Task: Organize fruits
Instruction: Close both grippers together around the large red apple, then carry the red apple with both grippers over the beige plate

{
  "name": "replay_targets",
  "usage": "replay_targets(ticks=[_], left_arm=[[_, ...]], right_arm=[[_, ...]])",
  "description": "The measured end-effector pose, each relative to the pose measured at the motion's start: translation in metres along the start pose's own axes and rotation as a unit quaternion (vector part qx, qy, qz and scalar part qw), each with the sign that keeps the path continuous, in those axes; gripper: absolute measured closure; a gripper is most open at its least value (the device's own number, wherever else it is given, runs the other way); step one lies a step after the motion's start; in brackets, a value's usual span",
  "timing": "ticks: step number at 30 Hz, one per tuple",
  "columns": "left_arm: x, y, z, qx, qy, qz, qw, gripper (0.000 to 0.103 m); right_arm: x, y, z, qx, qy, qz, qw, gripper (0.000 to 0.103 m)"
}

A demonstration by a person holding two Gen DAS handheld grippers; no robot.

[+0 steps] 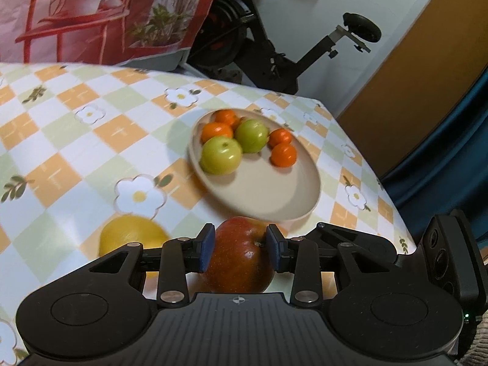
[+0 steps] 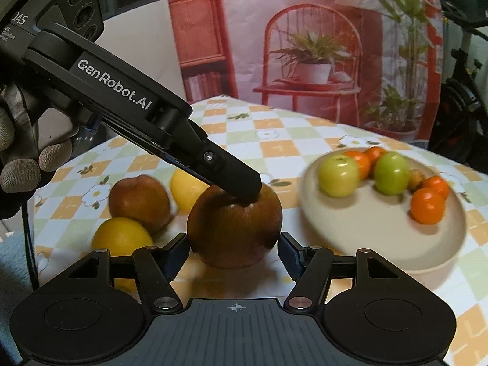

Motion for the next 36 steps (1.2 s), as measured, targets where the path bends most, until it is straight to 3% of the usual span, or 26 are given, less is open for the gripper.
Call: replay_targets(ticks=[13,29,36], left_arm=[[0.044,0.048,0.031,-0.017,0.014,0.020,0.9996,0.064],[0.070,0.047,0.080,-0.010,-0.016,0.011,0.9998,0.064],[0.072,0.047,0.082,-0.001,-0.003,0.034,0.9994,0.064]], right_arm=[[0.018,0.063,-0.035,-0.047,0.008,0.003,0.999,0.043],[0.022,0.120,-0.006,-0.063,-0.030,0.024,0.997,0.043],[0.022,0.125,0.002,-0.067,-0.031,0.025,0.997,0.043]])
Point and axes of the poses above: each gripper's, at about its wrist camera, not at the fingertips, and z roughly the way its jaws point, y to its right, x to its top, the point moved 6 cm from there along z, roughly the way its jaws point, and after that the axes turned 13 degrees about x, right-handed, at the moved point
